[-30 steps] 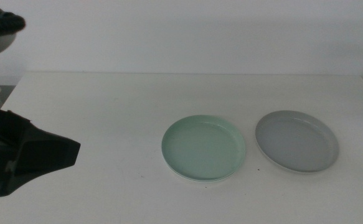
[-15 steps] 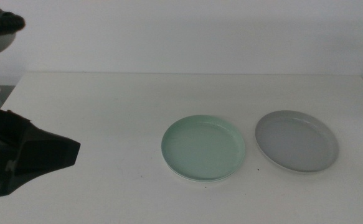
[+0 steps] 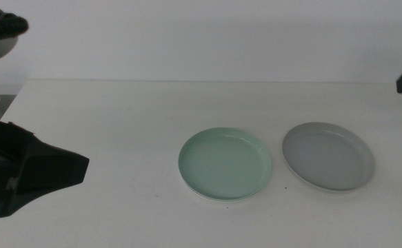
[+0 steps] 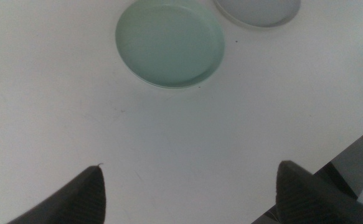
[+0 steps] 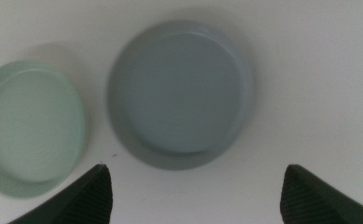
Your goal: Stack the three bowls on top of each other.
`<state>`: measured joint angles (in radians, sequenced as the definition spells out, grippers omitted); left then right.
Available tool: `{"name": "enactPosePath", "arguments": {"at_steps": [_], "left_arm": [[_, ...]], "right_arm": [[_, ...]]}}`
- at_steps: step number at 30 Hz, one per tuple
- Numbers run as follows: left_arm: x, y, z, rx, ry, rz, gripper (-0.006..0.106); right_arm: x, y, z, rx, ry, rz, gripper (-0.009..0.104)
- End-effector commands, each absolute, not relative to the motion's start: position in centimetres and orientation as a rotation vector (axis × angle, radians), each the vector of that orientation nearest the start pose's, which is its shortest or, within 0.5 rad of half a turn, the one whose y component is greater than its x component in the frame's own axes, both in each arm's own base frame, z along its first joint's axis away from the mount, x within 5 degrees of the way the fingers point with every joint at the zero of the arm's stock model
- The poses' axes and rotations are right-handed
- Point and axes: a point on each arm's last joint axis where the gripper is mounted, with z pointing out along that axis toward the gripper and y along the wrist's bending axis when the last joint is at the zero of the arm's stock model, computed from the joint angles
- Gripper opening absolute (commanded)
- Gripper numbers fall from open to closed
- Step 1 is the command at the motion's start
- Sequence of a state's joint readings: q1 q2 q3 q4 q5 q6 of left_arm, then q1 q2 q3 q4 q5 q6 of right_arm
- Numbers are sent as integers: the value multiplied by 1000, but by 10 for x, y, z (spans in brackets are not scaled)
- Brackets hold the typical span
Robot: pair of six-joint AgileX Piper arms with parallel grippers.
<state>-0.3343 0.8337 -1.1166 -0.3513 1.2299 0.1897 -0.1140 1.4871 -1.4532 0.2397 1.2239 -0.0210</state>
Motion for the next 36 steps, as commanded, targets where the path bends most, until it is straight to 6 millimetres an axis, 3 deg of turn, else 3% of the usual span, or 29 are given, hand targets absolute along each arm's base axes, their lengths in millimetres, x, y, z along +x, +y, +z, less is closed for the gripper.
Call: {"name": "enactPosePath", "arguments": {"at_steps": [1, 7, 21, 29, 36], "left_arm": [[105, -68, 406, 623, 2321, -528, 94], [105, -68, 406, 623, 2321, -528, 94], [105, -68, 406, 623, 2321, -528, 94], [105, -68, 406, 623, 2321, -528, 94], [105, -68, 406, 623, 2321, -528, 94]], "right_arm": [[312, -34, 346, 239, 2737, 315, 88], [340, -48, 298, 252, 2882, 208, 88], [393, -25, 198, 186, 2992, 161, 88], [405, -25, 161, 241, 3016, 166, 76], [409, -25, 143, 256, 3034, 175, 66]]}}
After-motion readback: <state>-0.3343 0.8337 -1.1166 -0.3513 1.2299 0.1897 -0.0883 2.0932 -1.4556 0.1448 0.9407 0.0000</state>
